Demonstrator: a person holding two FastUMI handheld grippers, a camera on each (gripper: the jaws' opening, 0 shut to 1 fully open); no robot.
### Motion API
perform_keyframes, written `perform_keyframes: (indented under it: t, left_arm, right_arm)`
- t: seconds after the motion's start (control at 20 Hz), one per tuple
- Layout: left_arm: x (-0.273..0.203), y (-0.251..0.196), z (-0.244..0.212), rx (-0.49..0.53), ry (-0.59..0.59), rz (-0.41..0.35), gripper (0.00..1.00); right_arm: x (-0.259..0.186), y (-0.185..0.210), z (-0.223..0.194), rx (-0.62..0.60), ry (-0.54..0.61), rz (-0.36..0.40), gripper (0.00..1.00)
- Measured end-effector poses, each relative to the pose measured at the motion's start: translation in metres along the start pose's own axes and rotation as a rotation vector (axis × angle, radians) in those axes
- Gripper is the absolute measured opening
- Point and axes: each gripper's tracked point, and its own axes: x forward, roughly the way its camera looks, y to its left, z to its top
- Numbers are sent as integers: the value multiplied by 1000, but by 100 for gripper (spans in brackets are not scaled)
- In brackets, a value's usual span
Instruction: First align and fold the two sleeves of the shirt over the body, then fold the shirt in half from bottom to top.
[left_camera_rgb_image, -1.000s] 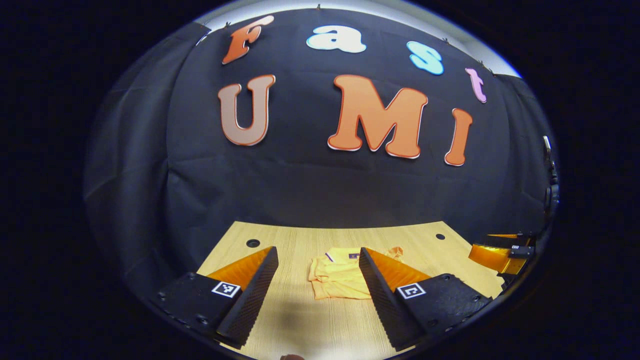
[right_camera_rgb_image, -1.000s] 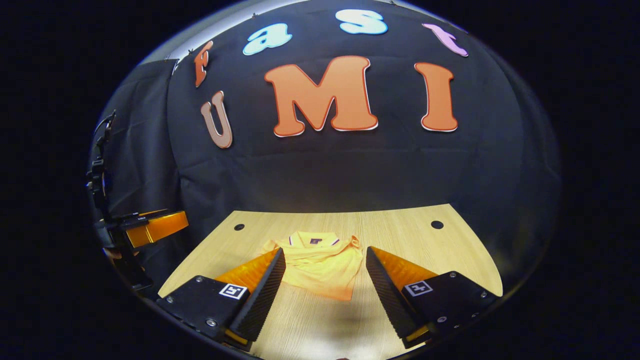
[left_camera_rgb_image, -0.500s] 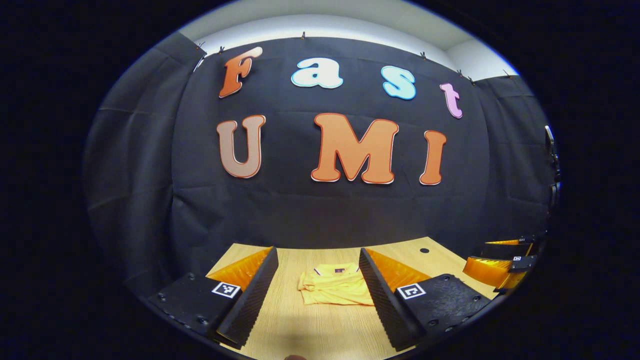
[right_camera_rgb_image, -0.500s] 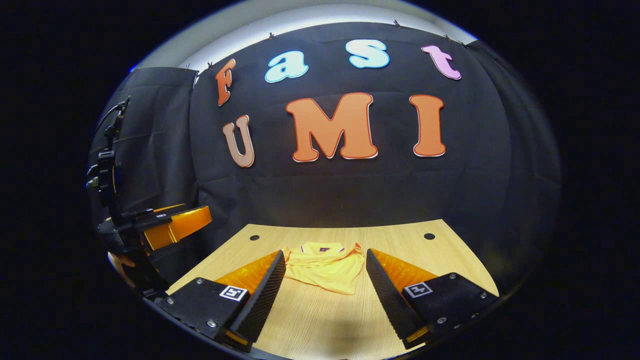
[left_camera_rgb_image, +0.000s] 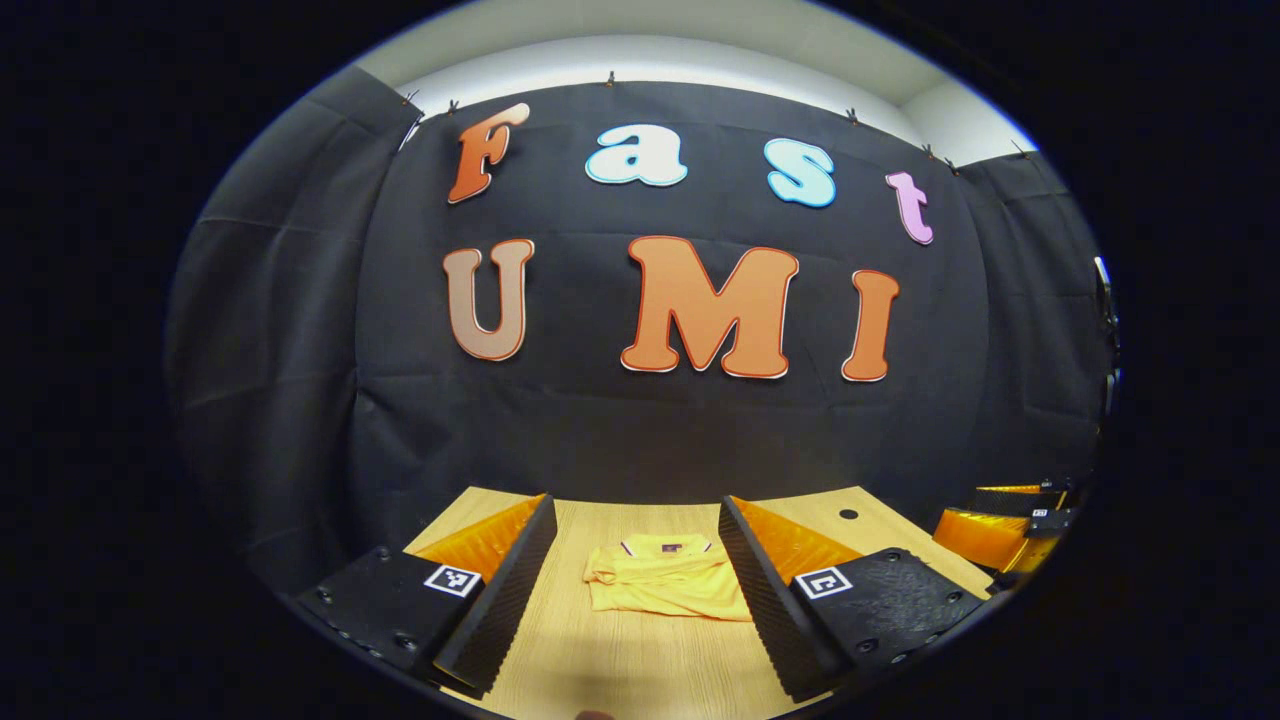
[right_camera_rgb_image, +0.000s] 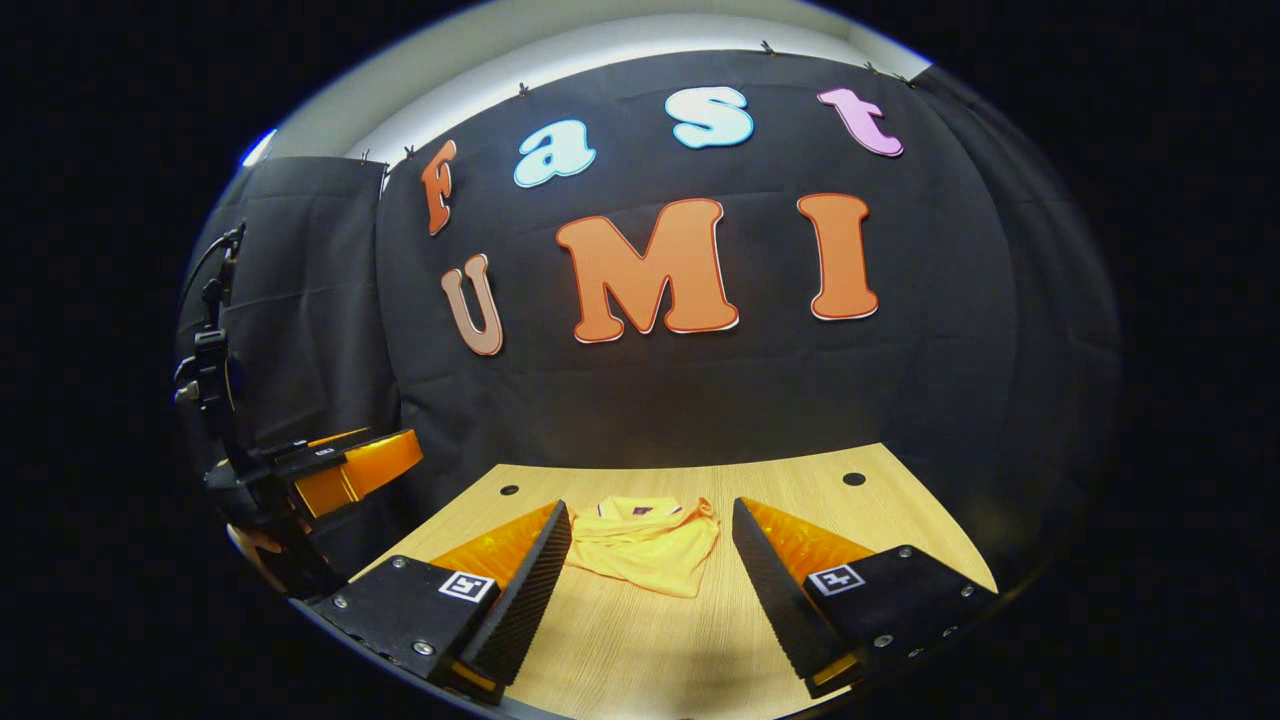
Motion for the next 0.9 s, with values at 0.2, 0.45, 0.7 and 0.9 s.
perform_keyframes:
  t: [0.2, 0.45, 0.7, 0.9]
  left_arm:
    - [-5, 11, 7, 12, -15, 33, 98]
    - [-9, 24, 6, 8, -12, 51, 98]
    - [-11, 30, 7, 14, -10, 43, 98]
    - [-13, 33, 7, 7, -12, 37, 98]
  right_arm:
    - [6, 4, 5, 10, -7, 25, 98]
    - [8, 17, 4, 10, -12, 40, 98]
    - [7, 22, -1, 18, -11, 30, 98]
    - [3, 27, -1, 10, -15, 26, 98]
